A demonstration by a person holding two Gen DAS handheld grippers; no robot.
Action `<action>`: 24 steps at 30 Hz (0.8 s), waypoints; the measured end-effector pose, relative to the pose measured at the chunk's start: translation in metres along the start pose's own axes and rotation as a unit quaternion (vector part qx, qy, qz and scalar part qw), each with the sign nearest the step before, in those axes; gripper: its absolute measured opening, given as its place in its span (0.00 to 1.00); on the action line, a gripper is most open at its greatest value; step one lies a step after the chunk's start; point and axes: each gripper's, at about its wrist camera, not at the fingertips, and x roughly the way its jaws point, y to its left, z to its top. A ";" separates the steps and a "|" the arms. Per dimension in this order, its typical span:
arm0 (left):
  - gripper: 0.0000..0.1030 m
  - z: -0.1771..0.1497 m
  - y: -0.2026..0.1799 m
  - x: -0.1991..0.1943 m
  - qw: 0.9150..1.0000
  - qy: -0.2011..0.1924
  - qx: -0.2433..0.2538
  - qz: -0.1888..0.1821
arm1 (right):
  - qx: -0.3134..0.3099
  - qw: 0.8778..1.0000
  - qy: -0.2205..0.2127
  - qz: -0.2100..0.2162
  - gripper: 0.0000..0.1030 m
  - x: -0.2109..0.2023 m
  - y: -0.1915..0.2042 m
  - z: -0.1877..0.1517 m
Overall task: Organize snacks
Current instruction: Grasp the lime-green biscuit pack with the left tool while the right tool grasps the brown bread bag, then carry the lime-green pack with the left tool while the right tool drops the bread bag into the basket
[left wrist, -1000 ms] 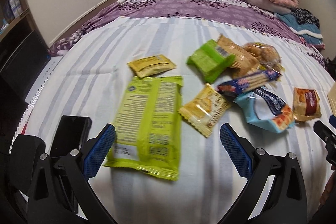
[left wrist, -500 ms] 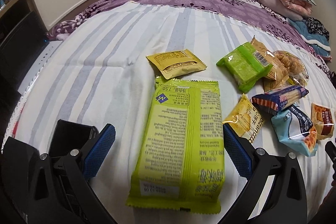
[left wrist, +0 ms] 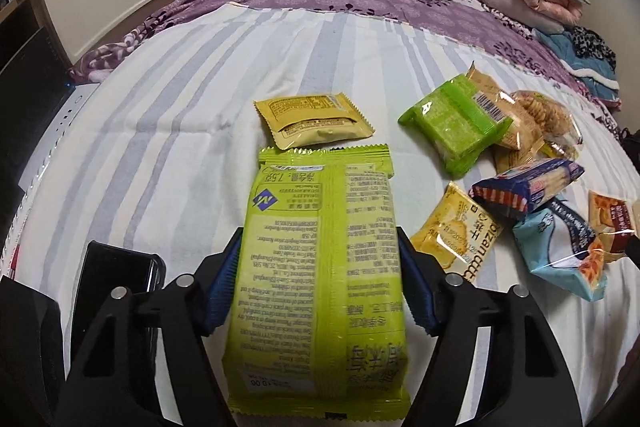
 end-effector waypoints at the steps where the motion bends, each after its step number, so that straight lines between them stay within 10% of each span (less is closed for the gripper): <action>1: 0.68 0.001 0.000 -0.004 1.000 -0.004 -0.002 -0.004 | 0.004 1.000 0.002 0.001 0.95 0.003 0.001 0.003; 12: 0.67 0.008 -0.006 -0.036 0.999 -0.036 0.005 -0.021 | 0.011 0.999 0.034 0.008 0.95 0.045 0.011 0.015; 24: 0.67 0.012 -0.043 -0.061 0.997 -0.054 0.036 -0.051 | -0.008 0.999 0.022 0.031 0.40 0.034 0.008 0.007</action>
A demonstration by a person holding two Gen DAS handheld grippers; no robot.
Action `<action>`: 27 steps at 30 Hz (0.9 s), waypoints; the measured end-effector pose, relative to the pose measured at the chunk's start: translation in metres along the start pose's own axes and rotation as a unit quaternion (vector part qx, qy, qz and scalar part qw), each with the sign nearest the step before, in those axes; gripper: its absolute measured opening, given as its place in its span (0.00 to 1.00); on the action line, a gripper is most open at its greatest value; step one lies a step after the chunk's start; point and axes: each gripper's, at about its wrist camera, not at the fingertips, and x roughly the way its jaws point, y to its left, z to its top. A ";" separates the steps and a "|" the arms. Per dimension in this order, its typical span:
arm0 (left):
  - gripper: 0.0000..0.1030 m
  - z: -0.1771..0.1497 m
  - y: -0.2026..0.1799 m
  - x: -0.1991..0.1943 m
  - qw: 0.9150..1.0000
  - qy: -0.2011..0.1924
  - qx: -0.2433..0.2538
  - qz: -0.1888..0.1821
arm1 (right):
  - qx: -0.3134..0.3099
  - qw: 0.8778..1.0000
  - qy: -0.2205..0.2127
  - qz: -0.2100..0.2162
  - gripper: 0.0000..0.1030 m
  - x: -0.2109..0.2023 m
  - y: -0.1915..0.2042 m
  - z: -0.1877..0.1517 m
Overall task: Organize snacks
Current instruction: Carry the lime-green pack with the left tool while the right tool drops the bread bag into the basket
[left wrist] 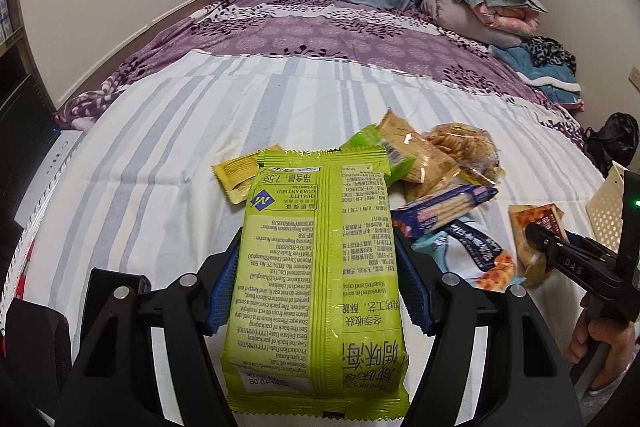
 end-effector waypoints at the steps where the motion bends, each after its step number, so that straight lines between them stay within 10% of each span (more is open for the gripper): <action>1: 0.67 0.000 -0.004 -0.001 1.000 -0.001 0.004 -0.001 | 0.000 1.000 -0.003 0.002 0.40 -0.003 -0.001 -0.001; 27: 0.68 0.020 -0.159 -0.066 0.983 -0.055 0.138 -0.104 | 0.100 0.973 -0.202 -0.053 0.39 -0.179 -0.114 -0.006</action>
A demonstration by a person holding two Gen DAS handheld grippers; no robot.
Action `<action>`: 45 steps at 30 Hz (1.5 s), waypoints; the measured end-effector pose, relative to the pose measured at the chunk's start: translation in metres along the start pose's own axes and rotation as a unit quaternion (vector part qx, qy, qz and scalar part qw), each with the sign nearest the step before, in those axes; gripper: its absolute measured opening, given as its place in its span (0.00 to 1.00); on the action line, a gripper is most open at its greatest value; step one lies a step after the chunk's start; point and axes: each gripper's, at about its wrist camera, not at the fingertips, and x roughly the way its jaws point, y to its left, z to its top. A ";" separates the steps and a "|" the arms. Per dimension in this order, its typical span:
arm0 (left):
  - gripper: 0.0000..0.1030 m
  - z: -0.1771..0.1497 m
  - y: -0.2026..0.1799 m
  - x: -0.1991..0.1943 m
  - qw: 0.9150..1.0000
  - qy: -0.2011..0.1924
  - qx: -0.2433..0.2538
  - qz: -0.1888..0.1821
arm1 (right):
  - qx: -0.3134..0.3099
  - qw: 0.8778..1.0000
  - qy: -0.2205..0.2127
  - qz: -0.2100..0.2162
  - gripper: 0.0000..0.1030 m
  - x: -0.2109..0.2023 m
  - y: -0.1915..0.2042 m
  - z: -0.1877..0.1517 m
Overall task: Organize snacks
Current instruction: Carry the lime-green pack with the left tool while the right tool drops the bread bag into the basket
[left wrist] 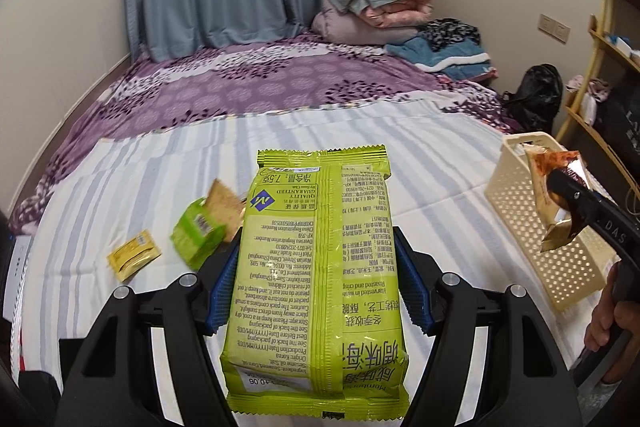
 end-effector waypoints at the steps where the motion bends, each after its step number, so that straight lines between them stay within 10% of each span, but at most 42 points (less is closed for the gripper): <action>1: 0.68 0.003 -0.007 0.000 1.000 0.000 0.005 -0.007 | 0.008 1.000 -0.008 -0.010 0.39 -0.006 -0.010 0.002; 16: 0.68 0.029 -0.124 0.001 0.991 -0.011 0.101 -0.084 | 0.093 0.987 -0.019 -0.129 0.41 -0.033 -0.139 -0.008; 41: 0.69 0.035 -0.287 0.037 0.949 0.039 0.163 -0.266 | 0.140 0.972 -0.055 -0.182 0.53 -0.063 -0.183 -0.030; 45: 0.94 0.034 -0.293 0.042 0.944 0.045 0.147 -0.290 | 0.143 0.970 -0.055 -0.188 0.53 -0.067 -0.186 -0.030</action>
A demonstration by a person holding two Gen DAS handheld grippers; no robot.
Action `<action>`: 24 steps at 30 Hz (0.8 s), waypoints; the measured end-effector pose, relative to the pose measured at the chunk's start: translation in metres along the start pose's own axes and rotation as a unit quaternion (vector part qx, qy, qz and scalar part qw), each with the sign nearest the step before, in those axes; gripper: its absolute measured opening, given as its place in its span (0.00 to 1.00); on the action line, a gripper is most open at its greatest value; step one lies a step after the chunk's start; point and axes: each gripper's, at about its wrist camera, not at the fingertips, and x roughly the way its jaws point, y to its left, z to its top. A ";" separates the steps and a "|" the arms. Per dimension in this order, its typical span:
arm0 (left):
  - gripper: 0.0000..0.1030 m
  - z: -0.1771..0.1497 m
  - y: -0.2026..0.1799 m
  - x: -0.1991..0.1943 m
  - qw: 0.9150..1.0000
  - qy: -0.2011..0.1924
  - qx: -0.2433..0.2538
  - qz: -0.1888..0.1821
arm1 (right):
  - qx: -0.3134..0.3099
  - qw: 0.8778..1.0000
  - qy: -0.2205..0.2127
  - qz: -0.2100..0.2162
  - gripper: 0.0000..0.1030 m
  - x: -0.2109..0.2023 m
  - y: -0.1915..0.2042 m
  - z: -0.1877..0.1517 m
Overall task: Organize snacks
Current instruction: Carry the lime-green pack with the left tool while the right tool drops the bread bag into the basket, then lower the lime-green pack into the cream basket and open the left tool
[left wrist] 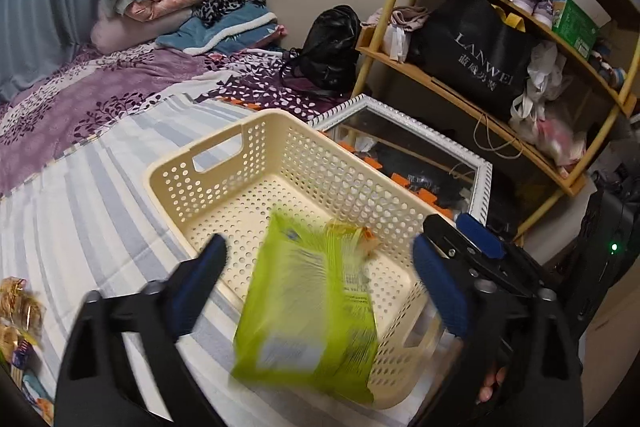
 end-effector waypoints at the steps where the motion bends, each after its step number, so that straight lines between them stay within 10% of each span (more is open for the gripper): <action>1: 0.94 0.000 0.002 -0.002 1.000 -0.005 0.001 0.002 | 0.001 1.000 -0.001 -0.002 0.53 -0.001 -0.001 0.000; 24: 0.94 -0.016 0.052 -0.038 0.987 -0.011 0.016 0.160 | -0.070 0.989 0.035 0.129 0.71 -0.018 0.067 -0.008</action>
